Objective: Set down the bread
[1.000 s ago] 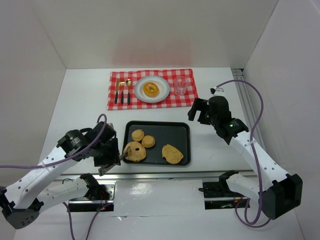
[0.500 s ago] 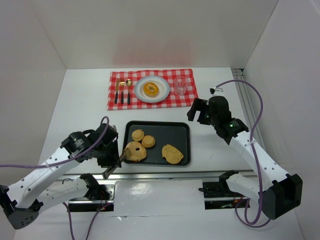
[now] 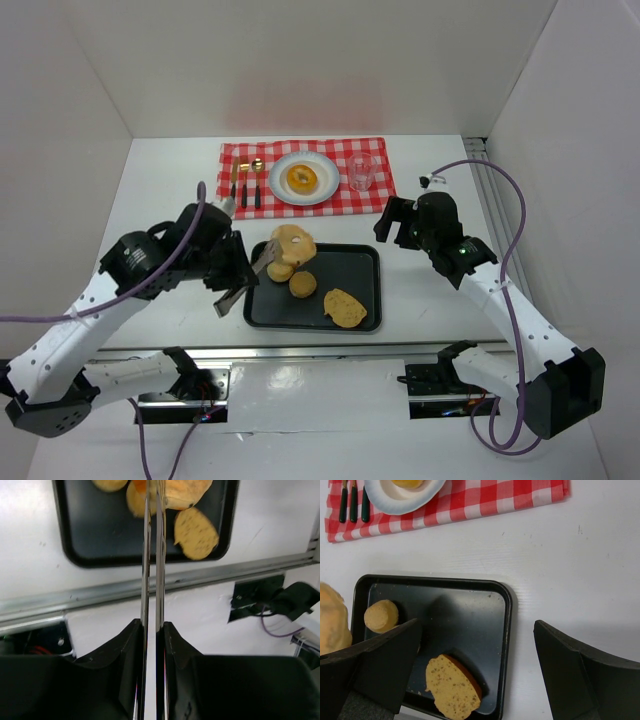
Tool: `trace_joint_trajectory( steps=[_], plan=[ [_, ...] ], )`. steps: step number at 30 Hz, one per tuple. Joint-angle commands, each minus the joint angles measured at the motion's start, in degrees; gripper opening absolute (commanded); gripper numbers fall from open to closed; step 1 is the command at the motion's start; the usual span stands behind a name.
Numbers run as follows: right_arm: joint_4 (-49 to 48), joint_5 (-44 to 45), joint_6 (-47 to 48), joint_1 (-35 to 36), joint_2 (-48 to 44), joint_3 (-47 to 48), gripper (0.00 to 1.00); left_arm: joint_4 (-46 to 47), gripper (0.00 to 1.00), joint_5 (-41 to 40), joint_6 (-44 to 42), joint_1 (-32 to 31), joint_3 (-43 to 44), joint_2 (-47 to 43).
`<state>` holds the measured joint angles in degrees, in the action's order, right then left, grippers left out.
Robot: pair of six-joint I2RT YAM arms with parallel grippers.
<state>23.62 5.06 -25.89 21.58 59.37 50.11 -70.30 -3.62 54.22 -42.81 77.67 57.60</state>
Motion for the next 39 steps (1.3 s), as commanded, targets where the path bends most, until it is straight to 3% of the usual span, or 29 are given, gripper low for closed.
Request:
trace_joint_trajectory(
  steps=[1, 8, 13, 18, 22, 28, 31, 33, 34, 35, 39],
  plan=[
    [-0.50, -0.05, 0.23, -0.31, -1.28, 0.96, 1.00, 8.49, 0.00, -2.88, -3.49, 1.23, 5.28, 4.17],
    [-1.64, -0.05, 0.23, -0.31, 0.47, 0.96, 1.00, 22.30, 0.00, -9.65, -10.18, 5.62, 11.80, 15.59],
    [-1.64, -0.05, 0.23, -0.31, 1.71, 1.48, 1.00, 32.59, 0.00, -6.50, -16.84, 10.72, 18.81, 27.89],
    [-1.64, 0.57, 0.23, -0.31, 1.71, 2.01, 1.00, 33.13, 0.00, -2.63, -19.23, 14.15, 29.63, 45.18],
    [-1.03, 1.17, 0.23, -0.31, 1.71, 2.01, 1.00, 33.65, 0.00, -0.69, -19.76, 15.56, 35.00, 53.46],
    [-0.50, 2.32, 0.23, -0.84, 1.71, 2.01, 1.00, 33.13, 0.00, 3.00, -18.97, 17.41, 35.28, 58.24],
    [-0.50, 2.32, 0.23, -0.84, 1.71, 2.01, 1.00, 33.13, 0.17, 2.48, -18.36, 16.88, 33.96, 58.24],
    [-0.50, 2.32, 0.23, -0.84, 1.71, 2.53, 1.00, 33.13, 0.32, 1.78, -18.36, 16.88, 33.43, 57.71],
    [-0.50, 2.32, 0.23, -0.84, 2.23, 2.54, 1.00, 32.60, 0.46, 1.16, -18.88, 16.88, 33.43, 56.93],
    [-0.50, 2.32, 0.23, -0.84, 2.24, 2.54, 1.00, 32.60, 0.50, 1.16, -18.88, 16.88, 32.90, 56.05],
    [-0.50, 2.32, 0.23, -0.84, 2.24, 2.54, 1.00, 31.98, 0.50, 0.63, -18.88, 16.88, 32.28, 54.72]
  ],
)
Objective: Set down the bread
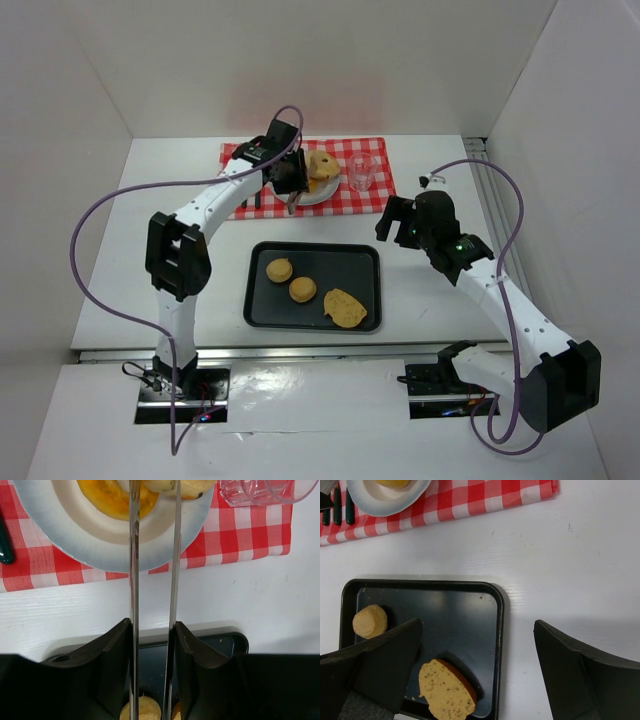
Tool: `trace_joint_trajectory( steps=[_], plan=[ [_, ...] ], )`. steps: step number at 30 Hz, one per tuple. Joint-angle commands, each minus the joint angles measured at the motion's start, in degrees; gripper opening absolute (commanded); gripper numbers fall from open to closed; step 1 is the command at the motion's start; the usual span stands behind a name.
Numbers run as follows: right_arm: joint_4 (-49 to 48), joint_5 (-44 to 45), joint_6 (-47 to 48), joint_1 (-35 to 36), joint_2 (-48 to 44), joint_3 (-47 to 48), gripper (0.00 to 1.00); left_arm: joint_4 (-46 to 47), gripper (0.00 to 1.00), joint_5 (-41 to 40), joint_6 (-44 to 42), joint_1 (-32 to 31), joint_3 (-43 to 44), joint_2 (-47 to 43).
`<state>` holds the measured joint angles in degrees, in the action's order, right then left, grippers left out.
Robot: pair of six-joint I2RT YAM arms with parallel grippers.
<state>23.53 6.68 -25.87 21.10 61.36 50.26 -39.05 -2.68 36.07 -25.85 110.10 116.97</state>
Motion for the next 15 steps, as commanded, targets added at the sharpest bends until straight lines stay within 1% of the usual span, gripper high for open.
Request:
trace_joint_trajectory(
  steps=[1, 6, 10, 12, 13, 15],
  plan=[
    [-0.41, 0.71, 0.20, -0.36, 0.25, 2.39, 1.00, 0.21, 0.50, -1.01, -0.74, -0.08, -0.68, -5.60],
    [-0.41, 0.71, 0.20, -0.36, 0.25, 2.39, 1.00, -0.41, 0.52, -2.77, -0.74, -0.08, -2.09, -9.73],
    [-0.41, 0.18, 0.20, -0.36, -0.28, 1.86, 1.00, -0.42, 0.52, -3.30, -0.22, -0.61, -3.75, -13.50],
    [-0.41, -0.34, 0.20, -0.36, -0.28, 1.86, 1.00, -0.42, 0.53, -3.30, -0.22, -1.22, -4.63, -14.75],
    [-0.41, -0.35, 0.20, -0.36, -0.28, 1.86, 1.00, -0.42, 0.58, -4.00, -0.22, -1.22, -5.51, -15.27],
    [-0.41, -0.35, 0.20, -0.36, -0.28, 1.86, 1.00, -0.42, 0.58, -4.00, 0.31, -1.22, -6.30, -16.77]
  ],
)
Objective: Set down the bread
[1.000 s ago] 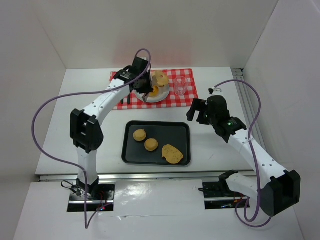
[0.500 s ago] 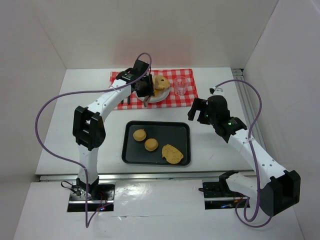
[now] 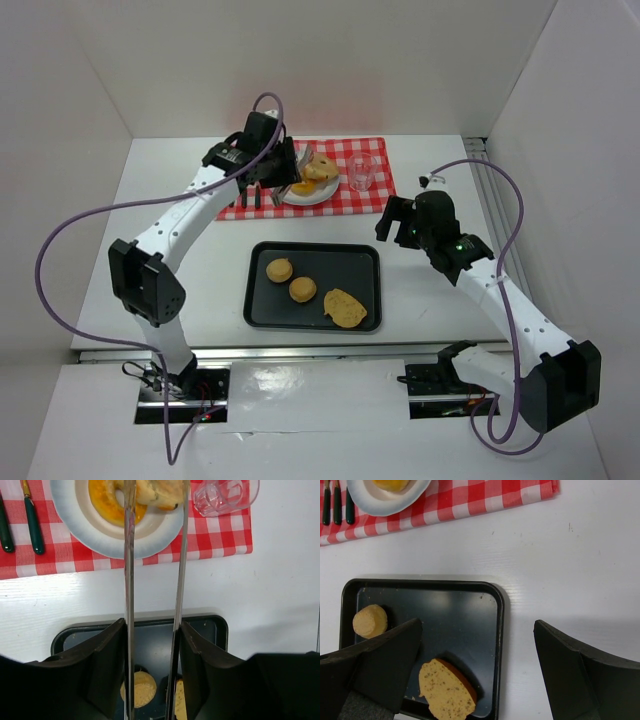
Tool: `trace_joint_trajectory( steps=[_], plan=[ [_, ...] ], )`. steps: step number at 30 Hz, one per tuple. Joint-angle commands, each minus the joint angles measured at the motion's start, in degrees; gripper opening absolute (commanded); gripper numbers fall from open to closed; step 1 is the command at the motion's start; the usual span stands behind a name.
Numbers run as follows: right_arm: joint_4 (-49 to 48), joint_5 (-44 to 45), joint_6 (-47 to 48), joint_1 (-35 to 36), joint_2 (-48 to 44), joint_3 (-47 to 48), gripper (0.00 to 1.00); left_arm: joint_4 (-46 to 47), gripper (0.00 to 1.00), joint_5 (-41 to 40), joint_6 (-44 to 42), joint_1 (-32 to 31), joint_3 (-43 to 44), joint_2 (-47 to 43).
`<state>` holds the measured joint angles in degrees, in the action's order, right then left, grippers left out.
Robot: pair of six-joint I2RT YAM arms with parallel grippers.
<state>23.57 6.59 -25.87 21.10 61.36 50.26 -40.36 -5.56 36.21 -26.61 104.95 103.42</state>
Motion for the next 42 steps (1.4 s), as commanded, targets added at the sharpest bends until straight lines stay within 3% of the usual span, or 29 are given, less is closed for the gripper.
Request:
trace_joint_trajectory(
  steps=[1, 9, 13, 14, 16, 19, 26, 29, 31, 39, 42],
  plan=[
    [-0.46, -0.26, 0.20, -0.36, -0.28, 2.47, 1.00, 0.90, 0.56, -1.64, 0.18, -0.46, -1.15, -3.92],
    [-0.46, -1.31, 0.20, -0.36, -0.28, 2.47, 1.00, 0.37, 0.53, -11.04, 1.32, 3.40, -16.33, -18.65],
    [-1.51, -2.37, 0.20, -0.36, 0.33, 2.47, 1.00, 5.53, 0.55, -20.87, 1.33, 8.04, -32.73, -28.52],
    [-2.03, -2.37, 0.73, -0.36, 0.34, 2.47, 1.00, 7.21, 0.55, -20.89, 0.80, 9.54, -35.40, -29.93],
    [-2.74, -2.90, 0.73, -0.36, 1.74, 1.95, 1.00, 10.81, 0.66, -21.42, 0.80, 14.54, -41.89, -31.78],
    [-3.45, -4.30, 1.26, -0.36, 3.23, 1.95, 1.00, 17.32, 0.70, -16.00, 0.80, 19.74, -45.00, -30.83],
    [-6.34, -4.30, 1.26, -0.36, 4.03, 0.55, 1.00, 22.78, 0.73, -10.28, -0.35, 28.00, -41.77, -17.39],
    [-7.49, -4.30, 1.26, -0.36, 5.51, 0.71, 1.00, 17.89, 0.89, -7.37, -1.04, 28.63, -34.76, -9.30],
    [-6.97, -4.30, 1.26, -0.36, 6.05, 1.41, 1.00, 14.54, 0.93, -7.36, -1.75, 28.63, -31.22, -5.53],
    [-6.35, -3.25, 1.87, -0.36, 6.75, 2.56, 1.00, -3.66, 0.98, -7.35, -3.50, 27.50, -21.89, -11.03],
    [-5.82, -2.20, 1.87, -0.36, 6.23, 2.56, 1.00, -6.57, 0.97, -9.89, -4.13, 25.74, -26.78, -14.98]
  ],
)
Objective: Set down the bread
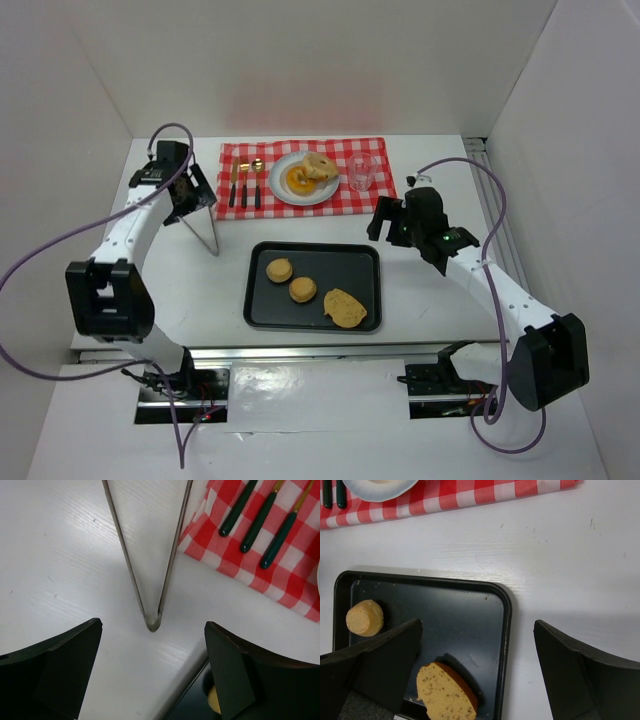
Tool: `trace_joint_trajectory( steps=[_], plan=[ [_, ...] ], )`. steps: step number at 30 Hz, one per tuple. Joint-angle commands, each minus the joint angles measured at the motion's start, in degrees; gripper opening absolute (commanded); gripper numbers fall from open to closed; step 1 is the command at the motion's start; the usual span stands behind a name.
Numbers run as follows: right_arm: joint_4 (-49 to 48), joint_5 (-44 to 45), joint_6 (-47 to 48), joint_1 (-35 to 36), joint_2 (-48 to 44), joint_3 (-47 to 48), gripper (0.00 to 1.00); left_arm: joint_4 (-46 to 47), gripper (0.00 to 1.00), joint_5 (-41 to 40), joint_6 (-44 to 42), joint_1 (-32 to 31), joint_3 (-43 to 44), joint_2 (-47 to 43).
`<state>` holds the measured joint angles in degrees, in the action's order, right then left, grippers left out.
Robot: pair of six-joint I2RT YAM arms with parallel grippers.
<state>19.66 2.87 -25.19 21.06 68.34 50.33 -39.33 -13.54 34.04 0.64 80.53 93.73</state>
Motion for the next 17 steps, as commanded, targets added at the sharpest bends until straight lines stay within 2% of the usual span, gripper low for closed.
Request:
trace_joint_trajectory(
  steps=[1, 4, 9, 14, 17],
  plan=[
    [-1.30, 2.30, 1.20, -0.32, -0.75, 2.50, 1.00, -7.60, 0.97, -1.93, -1.96, -2.05, -4.57, -9.32],
    [-0.68, 2.84, 1.20, -0.32, -0.75, 2.50, 1.00, -3.13, 0.98, 3.14, -3.97, -2.05, -13.08, -16.28],
    [-0.68, 3.37, 0.58, -0.32, -0.75, 1.35, 1.00, 1.27, 0.96, 13.18, -7.32, -2.58, -20.41, -28.93],
    [-0.68, 3.37, 0.58, -0.32, -1.89, 0.75, 1.00, 3.55, 0.94, 19.50, -9.16, -2.58, -25.24, -33.34],
    [-0.15, 3.37, 0.58, -0.32, -1.89, 0.74, 1.00, 4.18, 0.94, 20.04, -9.17, -2.58, -25.78, -33.88]
  ],
)
